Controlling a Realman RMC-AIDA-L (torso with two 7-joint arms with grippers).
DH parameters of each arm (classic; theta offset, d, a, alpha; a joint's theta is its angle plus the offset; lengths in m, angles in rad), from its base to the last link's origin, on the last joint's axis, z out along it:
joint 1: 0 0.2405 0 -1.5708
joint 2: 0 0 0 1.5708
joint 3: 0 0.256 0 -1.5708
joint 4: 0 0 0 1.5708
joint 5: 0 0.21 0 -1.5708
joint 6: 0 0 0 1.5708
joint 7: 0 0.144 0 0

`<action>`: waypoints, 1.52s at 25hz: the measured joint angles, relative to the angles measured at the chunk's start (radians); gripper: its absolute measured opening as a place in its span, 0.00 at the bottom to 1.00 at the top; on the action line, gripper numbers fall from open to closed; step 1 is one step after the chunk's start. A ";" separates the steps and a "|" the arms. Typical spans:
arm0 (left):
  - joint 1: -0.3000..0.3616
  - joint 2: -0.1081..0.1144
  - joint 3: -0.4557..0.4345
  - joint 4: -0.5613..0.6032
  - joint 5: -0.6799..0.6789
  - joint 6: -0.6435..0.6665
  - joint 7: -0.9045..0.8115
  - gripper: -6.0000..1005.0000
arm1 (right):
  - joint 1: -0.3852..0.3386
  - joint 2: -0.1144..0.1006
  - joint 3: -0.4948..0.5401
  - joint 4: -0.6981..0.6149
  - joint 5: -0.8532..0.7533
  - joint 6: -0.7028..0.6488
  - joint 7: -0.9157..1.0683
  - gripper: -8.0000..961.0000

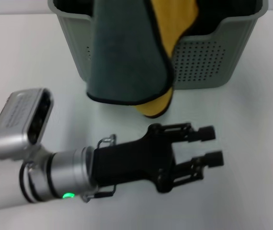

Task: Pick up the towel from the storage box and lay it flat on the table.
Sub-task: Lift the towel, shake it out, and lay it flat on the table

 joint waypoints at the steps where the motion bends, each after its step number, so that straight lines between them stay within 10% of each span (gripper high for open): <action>1: -0.011 0.000 0.026 0.001 -0.036 -0.015 -0.021 0.43 | 0.003 0.000 -0.013 -0.012 0.000 0.015 -0.001 0.02; 17: 0.059 0.003 0.151 0.064 -0.529 -0.169 -0.240 0.42 | -0.021 0.001 -0.103 -0.142 -0.001 0.118 -0.013 0.02; 38: 0.160 0.013 0.072 -0.037 -0.550 -0.034 -0.207 0.40 | -0.113 -0.005 -0.029 -0.187 -0.004 0.146 -0.033 0.02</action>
